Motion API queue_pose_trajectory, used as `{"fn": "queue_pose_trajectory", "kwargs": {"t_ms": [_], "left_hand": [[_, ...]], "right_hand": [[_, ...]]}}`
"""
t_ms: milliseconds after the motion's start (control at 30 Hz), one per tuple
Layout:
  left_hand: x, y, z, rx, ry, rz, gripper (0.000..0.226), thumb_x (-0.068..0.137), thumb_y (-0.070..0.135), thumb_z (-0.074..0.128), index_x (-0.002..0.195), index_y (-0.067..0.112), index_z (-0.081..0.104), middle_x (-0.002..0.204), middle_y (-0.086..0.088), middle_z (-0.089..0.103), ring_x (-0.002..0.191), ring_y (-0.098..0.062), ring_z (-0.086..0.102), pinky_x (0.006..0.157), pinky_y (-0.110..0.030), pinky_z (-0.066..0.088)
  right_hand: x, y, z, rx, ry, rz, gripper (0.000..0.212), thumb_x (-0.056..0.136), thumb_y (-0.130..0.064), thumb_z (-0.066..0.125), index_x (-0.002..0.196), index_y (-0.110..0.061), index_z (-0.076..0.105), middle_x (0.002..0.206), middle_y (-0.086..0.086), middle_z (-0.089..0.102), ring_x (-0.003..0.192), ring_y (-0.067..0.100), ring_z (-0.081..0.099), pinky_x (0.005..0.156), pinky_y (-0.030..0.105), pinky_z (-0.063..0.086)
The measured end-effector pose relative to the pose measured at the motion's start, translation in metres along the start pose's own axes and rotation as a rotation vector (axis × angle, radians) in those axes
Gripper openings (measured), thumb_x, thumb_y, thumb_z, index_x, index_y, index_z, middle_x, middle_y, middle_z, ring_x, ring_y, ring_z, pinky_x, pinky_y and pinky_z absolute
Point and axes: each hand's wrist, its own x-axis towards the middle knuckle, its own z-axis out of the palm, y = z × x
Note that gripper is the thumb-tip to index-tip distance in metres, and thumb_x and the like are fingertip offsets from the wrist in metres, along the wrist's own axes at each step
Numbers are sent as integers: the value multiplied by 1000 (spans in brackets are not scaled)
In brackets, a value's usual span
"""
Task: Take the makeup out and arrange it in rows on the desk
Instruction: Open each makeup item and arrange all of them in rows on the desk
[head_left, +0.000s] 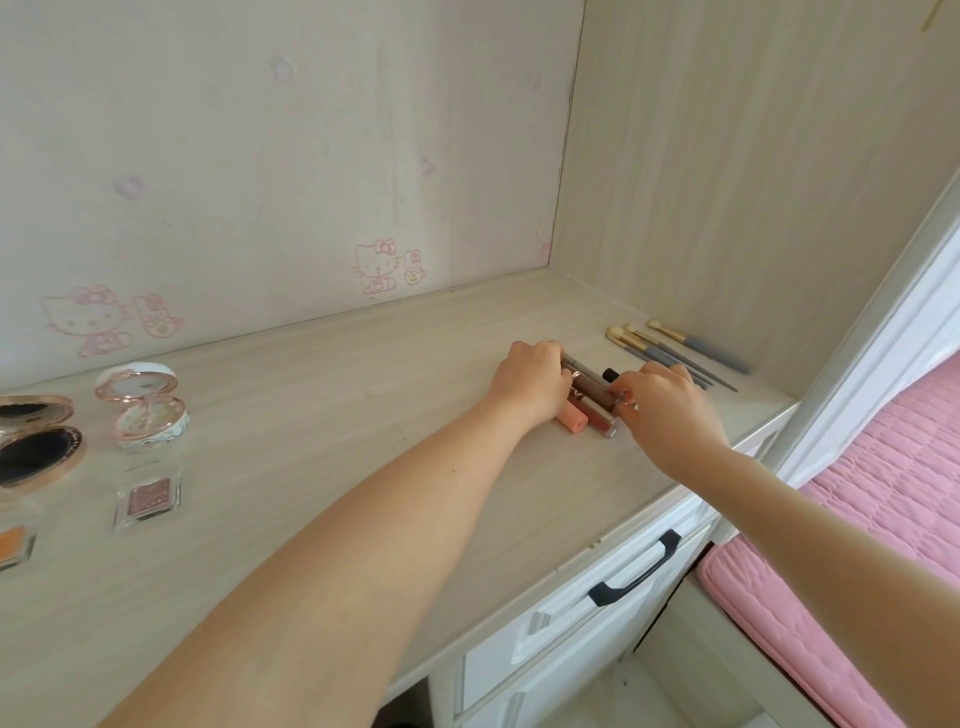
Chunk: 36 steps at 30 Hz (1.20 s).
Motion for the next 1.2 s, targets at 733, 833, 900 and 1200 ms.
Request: {"fn": "queue_pose_trajectory", "kwargs": {"t_ms": [733,833,900,1200], "left_hand": [[-56,-4,-54,-1047,301,-122,25,74,3,78,97,7,69,97,-10,68,79,-18,69,84,-33,58],[-79,-14,-70,-1100,282,-108,24,73,0,79,93,2,66,94,-11,66,76,-17,67,77,-27,59],[-97,-23,-81,-1105,266,-102,25,72,0,80,92,1,65,87,-12,67,75,-18,67,78,-28,59],[-175,-73,-125,-723,244,-63,27,68,14,84,90,17,69,86,1,74,74,-10,68,71,-18,52]], "right_hand": [[-19,-50,-36,749,177,154,13,90,-23,61,102,-28,62,84,-15,62,76,3,58,62,19,41],[-29,-63,-37,795,132,129,15,91,-23,59,104,-27,65,86,-8,66,80,8,60,63,20,43],[-36,-74,-38,796,112,90,15,92,-23,59,106,-24,65,84,-9,66,81,6,60,63,17,41],[-65,-136,-51,727,70,-139,21,93,-19,57,112,-26,62,92,-13,65,89,7,61,77,20,48]]}}
